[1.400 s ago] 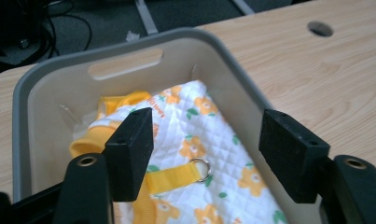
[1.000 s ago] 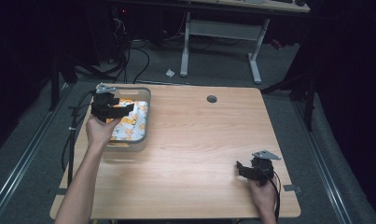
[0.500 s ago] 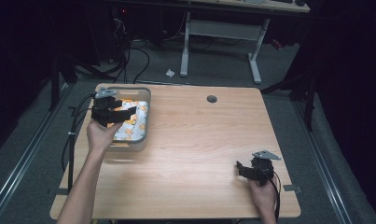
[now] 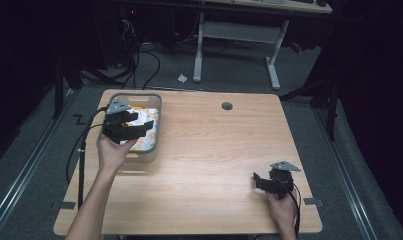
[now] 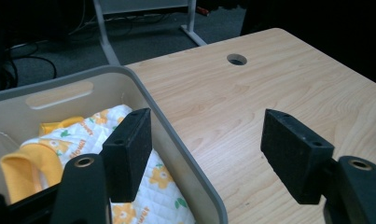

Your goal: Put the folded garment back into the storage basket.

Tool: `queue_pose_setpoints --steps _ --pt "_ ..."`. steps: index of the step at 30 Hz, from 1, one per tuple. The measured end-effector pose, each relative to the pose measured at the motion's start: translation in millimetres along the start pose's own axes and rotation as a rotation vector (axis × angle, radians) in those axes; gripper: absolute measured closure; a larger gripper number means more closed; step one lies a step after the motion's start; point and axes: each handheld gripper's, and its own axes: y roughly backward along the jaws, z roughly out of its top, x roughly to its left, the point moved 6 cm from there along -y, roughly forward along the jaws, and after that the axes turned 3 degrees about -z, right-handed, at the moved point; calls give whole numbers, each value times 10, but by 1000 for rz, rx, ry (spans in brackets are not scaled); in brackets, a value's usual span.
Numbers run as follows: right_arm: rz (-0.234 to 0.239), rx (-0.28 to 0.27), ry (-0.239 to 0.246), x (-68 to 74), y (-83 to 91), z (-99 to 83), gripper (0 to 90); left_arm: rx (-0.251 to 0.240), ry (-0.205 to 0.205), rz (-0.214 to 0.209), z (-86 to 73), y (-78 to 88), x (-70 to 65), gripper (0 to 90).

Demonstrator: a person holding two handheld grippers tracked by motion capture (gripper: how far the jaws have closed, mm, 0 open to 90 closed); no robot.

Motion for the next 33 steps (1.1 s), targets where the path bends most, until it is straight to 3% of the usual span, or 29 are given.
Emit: queue_pose_setpoints --steps 33 --pt "-1 -1 -1 0 -1 0 200 -24 43 -65 -381 74 -253 325"
